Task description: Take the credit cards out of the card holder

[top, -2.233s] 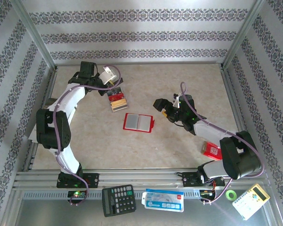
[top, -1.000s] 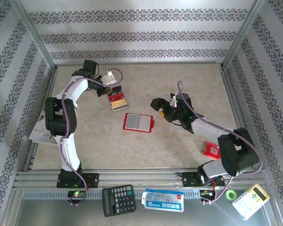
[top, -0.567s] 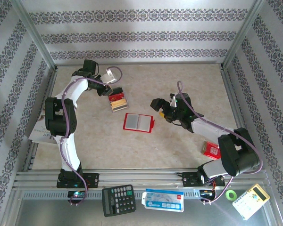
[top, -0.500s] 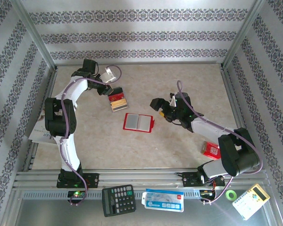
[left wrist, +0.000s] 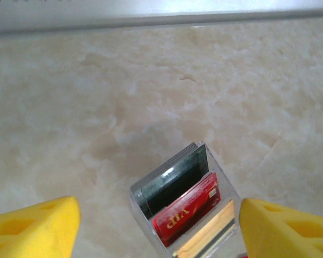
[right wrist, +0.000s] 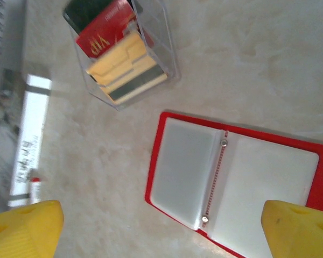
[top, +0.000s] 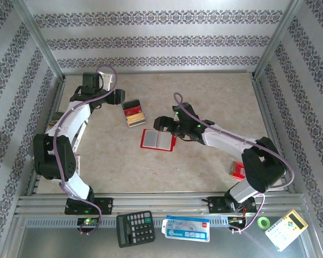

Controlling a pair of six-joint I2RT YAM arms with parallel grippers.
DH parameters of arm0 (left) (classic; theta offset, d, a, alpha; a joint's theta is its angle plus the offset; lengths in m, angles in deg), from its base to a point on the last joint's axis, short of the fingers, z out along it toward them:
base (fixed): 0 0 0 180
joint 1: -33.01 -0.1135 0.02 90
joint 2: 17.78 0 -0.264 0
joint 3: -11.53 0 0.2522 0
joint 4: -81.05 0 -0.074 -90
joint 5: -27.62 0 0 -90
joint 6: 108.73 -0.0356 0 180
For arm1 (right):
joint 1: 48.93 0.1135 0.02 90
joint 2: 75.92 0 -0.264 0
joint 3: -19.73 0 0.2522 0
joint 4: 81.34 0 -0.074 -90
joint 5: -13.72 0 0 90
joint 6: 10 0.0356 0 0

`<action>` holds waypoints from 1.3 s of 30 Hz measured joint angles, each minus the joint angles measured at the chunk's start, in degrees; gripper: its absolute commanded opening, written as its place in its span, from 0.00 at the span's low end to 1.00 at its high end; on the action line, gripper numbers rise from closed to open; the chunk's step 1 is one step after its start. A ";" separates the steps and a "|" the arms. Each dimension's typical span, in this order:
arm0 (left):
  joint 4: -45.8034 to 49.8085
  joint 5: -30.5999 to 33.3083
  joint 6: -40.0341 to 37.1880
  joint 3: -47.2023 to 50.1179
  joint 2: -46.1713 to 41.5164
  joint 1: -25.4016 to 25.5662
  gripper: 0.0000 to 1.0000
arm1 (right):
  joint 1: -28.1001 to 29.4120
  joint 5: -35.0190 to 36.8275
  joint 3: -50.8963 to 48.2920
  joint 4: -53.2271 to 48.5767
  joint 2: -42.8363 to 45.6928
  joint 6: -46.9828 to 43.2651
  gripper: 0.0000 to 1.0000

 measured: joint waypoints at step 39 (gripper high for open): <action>-1.57 -9.01 28.48 19.28 -12.37 -8.66 0.90 | 7.96 17.64 19.54 -22.05 -23.58 -9.22 0.75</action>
